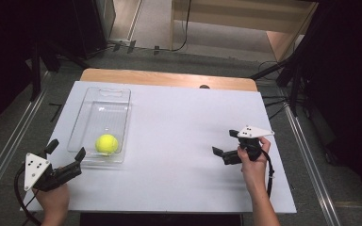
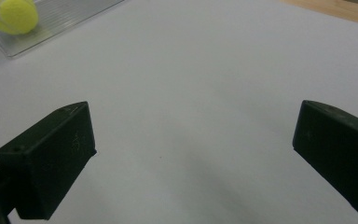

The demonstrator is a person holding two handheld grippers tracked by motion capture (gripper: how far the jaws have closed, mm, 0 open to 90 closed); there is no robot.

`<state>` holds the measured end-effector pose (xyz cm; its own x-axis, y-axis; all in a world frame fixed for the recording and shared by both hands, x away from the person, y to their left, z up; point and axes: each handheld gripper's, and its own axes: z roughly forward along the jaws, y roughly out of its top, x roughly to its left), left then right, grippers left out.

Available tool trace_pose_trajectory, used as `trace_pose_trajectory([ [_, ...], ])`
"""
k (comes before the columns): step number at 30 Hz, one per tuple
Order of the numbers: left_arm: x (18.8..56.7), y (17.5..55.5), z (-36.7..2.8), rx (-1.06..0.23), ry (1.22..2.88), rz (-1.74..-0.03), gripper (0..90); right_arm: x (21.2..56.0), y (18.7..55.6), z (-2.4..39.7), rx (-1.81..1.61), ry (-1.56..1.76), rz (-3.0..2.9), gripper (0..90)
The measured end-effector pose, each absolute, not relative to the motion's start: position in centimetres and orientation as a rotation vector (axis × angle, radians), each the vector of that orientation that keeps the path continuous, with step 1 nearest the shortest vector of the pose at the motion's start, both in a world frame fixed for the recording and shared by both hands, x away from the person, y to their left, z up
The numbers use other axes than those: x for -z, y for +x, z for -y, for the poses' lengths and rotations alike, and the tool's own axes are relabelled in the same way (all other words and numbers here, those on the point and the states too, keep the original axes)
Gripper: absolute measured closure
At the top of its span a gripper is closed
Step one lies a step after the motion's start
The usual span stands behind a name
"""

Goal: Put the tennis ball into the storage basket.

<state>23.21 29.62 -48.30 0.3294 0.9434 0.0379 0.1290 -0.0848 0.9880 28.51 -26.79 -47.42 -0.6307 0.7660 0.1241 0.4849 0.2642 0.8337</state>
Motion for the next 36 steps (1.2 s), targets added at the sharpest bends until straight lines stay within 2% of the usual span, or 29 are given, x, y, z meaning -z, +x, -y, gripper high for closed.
trace_pose_trajectory([
  [36,48.3,23.2,-29.6,-0.933,1.499,-1.025,11.3,49.4,24.6,33.0,-1.343,1.265,-2.035,0.0],
])
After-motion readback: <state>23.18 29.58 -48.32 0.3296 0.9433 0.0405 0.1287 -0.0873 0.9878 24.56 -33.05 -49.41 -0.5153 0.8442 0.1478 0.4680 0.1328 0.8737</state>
